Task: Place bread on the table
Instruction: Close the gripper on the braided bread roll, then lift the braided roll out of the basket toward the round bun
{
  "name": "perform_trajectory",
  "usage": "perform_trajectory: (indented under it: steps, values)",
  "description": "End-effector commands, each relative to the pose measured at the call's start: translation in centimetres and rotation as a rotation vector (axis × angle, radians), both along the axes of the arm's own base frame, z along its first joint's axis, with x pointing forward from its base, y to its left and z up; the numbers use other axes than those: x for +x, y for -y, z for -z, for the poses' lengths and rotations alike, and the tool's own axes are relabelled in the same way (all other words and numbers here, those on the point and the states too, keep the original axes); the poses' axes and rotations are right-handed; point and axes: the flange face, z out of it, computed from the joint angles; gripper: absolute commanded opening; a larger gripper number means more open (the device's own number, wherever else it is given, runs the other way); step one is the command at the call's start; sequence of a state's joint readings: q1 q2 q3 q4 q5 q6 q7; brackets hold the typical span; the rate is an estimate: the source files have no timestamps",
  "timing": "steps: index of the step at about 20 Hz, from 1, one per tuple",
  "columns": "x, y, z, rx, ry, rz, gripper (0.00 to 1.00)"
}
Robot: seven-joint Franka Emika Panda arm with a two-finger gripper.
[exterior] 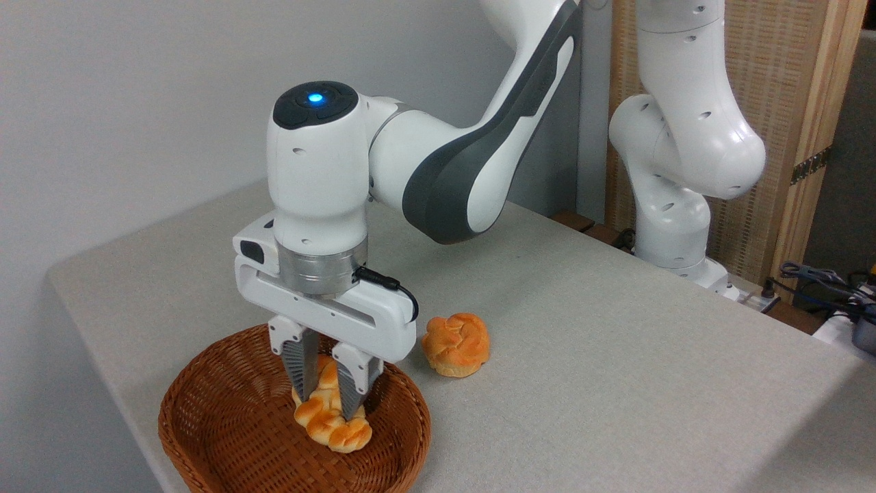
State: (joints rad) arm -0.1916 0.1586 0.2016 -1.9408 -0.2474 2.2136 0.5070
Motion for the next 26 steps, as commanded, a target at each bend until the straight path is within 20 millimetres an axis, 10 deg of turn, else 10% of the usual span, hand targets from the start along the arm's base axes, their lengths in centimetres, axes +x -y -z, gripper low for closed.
perform_trajectory:
  steps: [1, 7, 26]
  values:
    - [0.6, 0.3, 0.9, 0.006, 0.022, 0.012, 0.14]
    - [0.7, 0.4, -0.3, -0.005, 0.043, 0.007, 0.15]
    - [-4.0, 1.7, -12.4, -0.059, 0.128, 0.08, 0.23]
